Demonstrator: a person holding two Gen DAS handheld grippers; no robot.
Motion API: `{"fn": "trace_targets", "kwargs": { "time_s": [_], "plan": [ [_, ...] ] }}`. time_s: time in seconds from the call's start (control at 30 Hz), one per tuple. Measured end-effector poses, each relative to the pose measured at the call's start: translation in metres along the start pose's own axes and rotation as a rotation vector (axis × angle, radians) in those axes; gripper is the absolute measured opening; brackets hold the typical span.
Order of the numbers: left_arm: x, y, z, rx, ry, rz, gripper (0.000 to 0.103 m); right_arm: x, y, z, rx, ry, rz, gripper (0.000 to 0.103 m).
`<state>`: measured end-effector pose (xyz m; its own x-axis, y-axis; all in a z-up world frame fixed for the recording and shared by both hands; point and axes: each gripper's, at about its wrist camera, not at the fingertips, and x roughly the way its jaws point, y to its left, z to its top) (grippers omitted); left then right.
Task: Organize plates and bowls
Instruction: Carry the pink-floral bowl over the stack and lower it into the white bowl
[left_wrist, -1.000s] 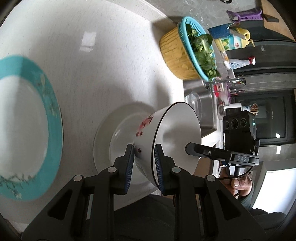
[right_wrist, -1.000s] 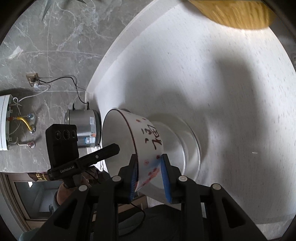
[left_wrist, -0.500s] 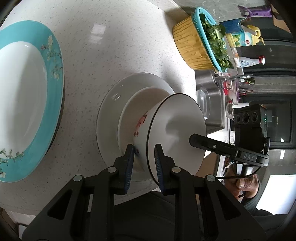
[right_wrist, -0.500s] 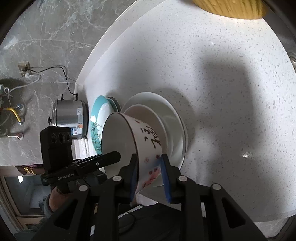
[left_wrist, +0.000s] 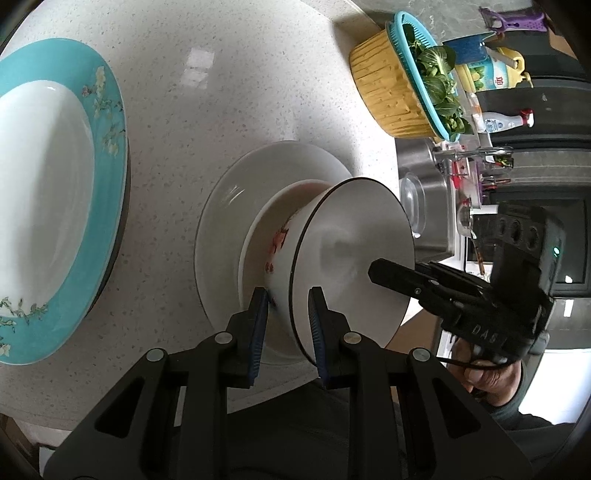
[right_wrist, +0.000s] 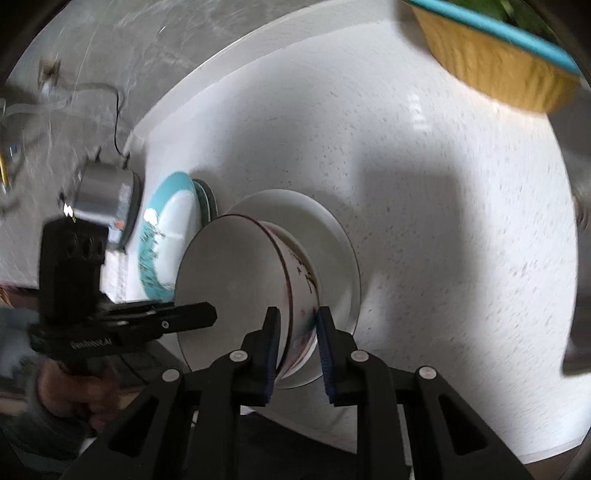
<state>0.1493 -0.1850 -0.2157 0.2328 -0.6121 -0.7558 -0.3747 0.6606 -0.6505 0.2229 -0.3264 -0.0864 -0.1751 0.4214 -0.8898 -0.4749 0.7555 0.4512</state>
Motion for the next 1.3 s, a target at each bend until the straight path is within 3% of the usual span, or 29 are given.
{"fn": "trace_targets", "kwargs": {
  "time_s": [0.33, 0.63, 0.77, 1.03, 1.1, 1.3],
  "plan": [
    [0.001, 0.006, 0.003, -0.015, 0.002, -0.006, 0.02, 0.007, 0.034, 0.001, -0.21, -0.01, -0.225, 0.02],
    [0.0, 0.009, 0.006, -0.028, -0.003, -0.001, 0.022, 0.021, 0.061, 0.0, -0.401, 0.034, -0.43, 0.02],
    [-0.001, 0.002, 0.007, 0.023, -0.016, 0.055, 0.023, 0.033, 0.071, -0.006, -0.494, 0.048, -0.542, 0.02],
    [-0.002, -0.011, 0.006, 0.129, -0.058, 0.146, 0.032, 0.041, 0.068, -0.002, -0.467, 0.055, -0.533, 0.022],
    [-0.002, -0.014, 0.007, 0.145, -0.066, 0.128, 0.047, 0.042, 0.068, -0.001, -0.457, 0.052, -0.523, 0.023],
    [0.0, -0.022, 0.008, 0.198, -0.065, 0.138, 0.064, 0.036, 0.069, 0.001, -0.403, 0.02, -0.484, 0.023]
  ]
}}
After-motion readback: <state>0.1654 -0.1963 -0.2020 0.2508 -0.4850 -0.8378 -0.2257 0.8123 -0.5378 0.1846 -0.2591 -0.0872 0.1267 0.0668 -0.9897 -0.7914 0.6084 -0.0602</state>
